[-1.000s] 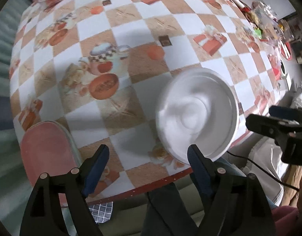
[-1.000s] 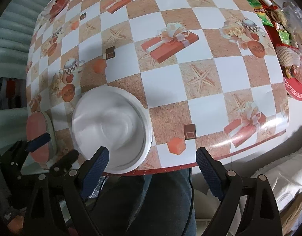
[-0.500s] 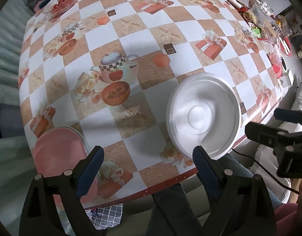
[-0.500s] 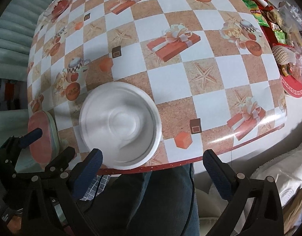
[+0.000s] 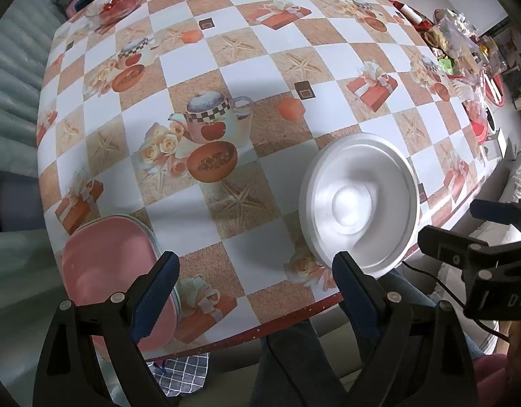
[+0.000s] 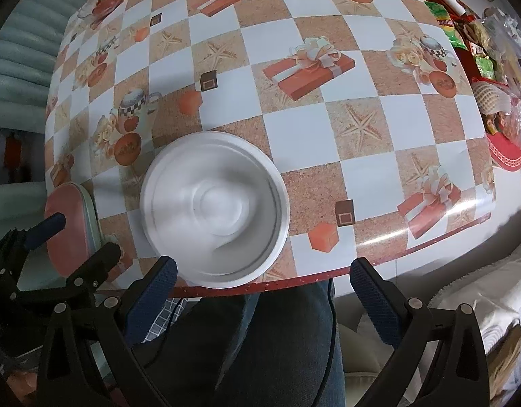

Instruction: Organize plates and bowls

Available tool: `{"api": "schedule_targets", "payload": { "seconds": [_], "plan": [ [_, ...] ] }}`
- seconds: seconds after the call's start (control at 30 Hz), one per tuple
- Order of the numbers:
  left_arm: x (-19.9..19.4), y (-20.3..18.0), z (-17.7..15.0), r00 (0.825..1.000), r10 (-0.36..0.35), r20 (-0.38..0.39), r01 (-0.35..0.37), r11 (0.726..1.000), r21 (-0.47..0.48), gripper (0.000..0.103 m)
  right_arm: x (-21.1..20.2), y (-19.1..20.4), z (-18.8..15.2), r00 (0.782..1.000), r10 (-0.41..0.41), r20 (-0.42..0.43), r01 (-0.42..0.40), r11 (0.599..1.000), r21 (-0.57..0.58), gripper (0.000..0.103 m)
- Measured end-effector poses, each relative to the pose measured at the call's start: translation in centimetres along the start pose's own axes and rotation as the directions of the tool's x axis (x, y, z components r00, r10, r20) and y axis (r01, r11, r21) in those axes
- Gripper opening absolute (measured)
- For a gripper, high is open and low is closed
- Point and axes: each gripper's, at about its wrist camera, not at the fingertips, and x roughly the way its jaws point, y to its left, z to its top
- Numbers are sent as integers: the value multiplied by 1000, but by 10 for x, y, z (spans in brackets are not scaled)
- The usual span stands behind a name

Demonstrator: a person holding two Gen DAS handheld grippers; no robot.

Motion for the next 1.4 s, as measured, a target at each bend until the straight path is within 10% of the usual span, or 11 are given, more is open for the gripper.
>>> {"api": "schedule_targets", "payload": {
  "seconds": [1.4],
  "plan": [
    [27,-18,7,998,-28,-64,30,999,32,93,17,-23,3,995,-55,-82,57,998,18,103]
  ]
}}
